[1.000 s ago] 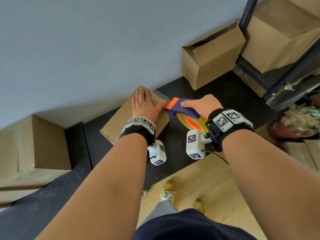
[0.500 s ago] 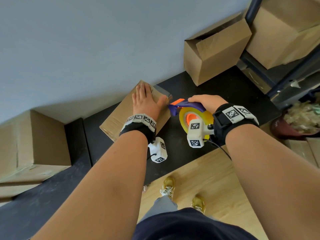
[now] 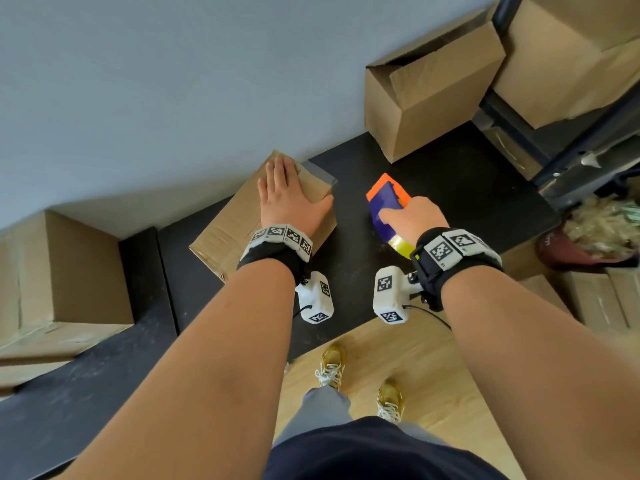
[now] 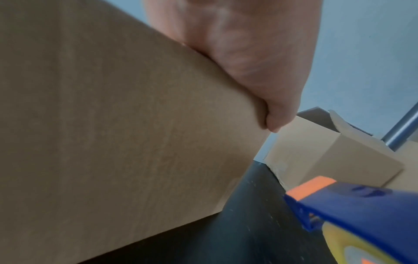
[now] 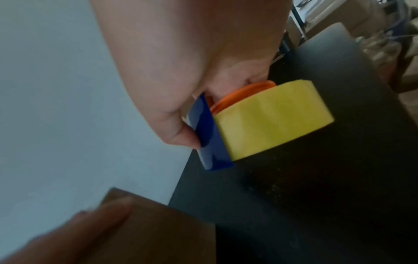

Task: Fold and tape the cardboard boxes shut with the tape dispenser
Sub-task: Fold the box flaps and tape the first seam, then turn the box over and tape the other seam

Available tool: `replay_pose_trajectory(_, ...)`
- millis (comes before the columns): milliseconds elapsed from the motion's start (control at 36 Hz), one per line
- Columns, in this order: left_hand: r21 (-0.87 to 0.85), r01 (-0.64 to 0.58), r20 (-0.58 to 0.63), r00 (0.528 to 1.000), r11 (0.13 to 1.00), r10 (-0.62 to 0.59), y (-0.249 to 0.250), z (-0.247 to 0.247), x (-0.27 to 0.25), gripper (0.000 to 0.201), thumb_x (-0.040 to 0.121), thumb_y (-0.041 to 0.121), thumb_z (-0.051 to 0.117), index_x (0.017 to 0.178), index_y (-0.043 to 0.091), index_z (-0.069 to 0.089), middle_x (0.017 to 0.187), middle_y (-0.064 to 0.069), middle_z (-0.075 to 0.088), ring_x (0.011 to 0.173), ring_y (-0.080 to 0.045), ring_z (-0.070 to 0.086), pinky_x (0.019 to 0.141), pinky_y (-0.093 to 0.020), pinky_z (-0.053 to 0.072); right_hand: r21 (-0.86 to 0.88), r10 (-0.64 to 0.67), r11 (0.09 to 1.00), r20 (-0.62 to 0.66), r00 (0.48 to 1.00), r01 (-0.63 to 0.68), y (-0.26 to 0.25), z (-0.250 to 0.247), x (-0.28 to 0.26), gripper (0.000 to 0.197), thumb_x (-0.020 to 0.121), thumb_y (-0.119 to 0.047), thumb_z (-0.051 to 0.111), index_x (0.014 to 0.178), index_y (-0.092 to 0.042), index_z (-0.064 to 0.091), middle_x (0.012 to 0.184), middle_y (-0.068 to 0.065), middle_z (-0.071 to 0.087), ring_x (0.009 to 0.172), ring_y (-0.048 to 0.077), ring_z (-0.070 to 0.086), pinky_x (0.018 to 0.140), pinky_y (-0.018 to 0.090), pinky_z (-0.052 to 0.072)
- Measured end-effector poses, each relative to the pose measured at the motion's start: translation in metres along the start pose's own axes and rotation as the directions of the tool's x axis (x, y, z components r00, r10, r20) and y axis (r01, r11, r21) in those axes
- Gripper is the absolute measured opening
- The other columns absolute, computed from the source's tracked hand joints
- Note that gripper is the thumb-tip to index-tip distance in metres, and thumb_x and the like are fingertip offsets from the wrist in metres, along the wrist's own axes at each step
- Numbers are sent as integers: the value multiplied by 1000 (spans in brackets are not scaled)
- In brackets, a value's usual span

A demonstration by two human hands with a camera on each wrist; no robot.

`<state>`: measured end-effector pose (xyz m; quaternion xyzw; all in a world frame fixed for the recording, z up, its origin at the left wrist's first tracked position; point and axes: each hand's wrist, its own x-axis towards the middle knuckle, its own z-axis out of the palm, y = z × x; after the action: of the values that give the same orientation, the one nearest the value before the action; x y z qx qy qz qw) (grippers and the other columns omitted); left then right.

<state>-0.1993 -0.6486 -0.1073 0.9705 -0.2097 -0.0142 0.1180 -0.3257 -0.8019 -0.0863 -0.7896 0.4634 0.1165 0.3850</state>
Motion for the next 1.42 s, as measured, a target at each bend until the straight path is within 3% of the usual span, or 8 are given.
replay_pose_trajectory(139,-21,-10,-29,1000,1000,9,-1,2,0,97,82,66,47,153,9,12,160,-6,11,148,-23,0,121,-41,1,-243,-84,967,-8,996,80,5,18,9,28,91,-37,62,102,-13,53,75,3,53,85,23,59,76,32,46)
replay_pose_trajectory(361,-52,0,-27,1000,999,-2,1,1,1,96,85,63,49,153,7,10,161,-7,9,149,-22,-1,121,-40,-1,-261,-31,965,26,999,37,20,45,17,35,83,-39,74,93,-11,55,70,3,57,58,17,55,50,28,41)
replay_pose_trajectory(611,-44,-20,-86,996,999,16,3,0,-5,86,81,60,56,145,9,29,155,-10,21,147,-26,7,120,-42,3,-328,-9,944,108,994,44,26,60,21,69,77,-43,78,126,-9,42,93,5,56,83,24,56,71,34,47)
replay_pose_trajectory(750,-11,-33,-57,998,999,32,4,-3,-7,84,82,61,51,146,11,28,157,-10,19,148,-26,7,121,-43,4,-331,-47,940,100,994,78,18,52,16,42,79,-42,77,97,-16,51,80,2,59,85,25,63,72,34,50)
replay_pose_trajectory(917,15,-75,3,997,997,75,-2,-10,-15,84,85,61,48,150,14,23,160,-7,13,148,-22,3,121,-44,4,-320,-108,943,-22,994,95,11,28,6,15,94,-24,52,102,-12,49,91,7,57,87,29,59,76,37,50)
replay_pose_trajectory(1194,84,-163,149,978,983,149,-16,-33,-43,86,77,51,61,150,28,22,160,0,12,148,-23,2,120,-46,4,-235,-280,935,-20,960,268,-9,16,-19,24,99,-15,46,113,-3,59,116,16,62,108,31,59,87,34,44)
replay_pose_trajectory(1361,24,-215,199,958,976,206,-23,-36,-66,87,79,36,66,151,29,17,160,3,11,148,-19,3,120,-41,3,119,-265,960,95,959,254,-15,24,-24,31,90,-19,49,112,-5,65,114,17,66,108,36,63,93,47,52)
replay_pose_trajectory(1417,-4,-210,216,954,978,206,-26,-34,-69,90,79,32,66,152,29,15,161,3,7,148,-17,-1,121,-41,0,245,-240,949,144,960,200,-16,28,-26,29,89,-17,53,113,-6,65,115,16,67,108,33,64,85,39,56)
